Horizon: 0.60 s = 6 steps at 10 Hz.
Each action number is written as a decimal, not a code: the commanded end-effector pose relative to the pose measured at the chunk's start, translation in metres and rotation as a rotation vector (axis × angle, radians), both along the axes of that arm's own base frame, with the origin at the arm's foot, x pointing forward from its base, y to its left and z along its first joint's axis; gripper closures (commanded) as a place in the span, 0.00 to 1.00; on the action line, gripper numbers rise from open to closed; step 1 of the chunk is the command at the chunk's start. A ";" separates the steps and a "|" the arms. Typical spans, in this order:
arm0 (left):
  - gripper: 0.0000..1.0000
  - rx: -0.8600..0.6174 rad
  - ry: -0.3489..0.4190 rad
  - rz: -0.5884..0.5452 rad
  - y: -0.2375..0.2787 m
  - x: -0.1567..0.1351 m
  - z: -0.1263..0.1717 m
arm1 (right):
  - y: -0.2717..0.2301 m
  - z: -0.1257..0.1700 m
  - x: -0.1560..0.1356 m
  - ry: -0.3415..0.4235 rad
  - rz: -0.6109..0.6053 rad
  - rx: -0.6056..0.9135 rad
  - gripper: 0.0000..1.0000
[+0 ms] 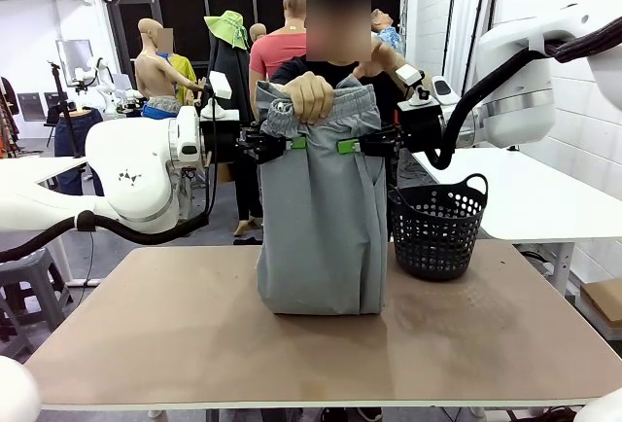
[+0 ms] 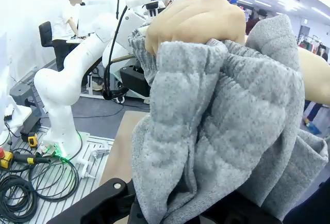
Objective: Fold the training pants.
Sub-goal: Release the ends of the Training pants and then grab the overlapped ends.
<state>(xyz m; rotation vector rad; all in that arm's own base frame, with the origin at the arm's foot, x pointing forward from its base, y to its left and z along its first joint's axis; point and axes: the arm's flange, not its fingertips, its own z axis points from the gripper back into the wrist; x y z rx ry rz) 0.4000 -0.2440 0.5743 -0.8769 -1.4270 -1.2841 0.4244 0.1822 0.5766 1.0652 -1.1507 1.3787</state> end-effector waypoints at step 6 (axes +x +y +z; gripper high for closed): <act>1.00 -0.005 0.010 0.004 -0.001 -0.002 0.004 | 0.000 0.000 -0.001 0.007 0.002 0.019 1.00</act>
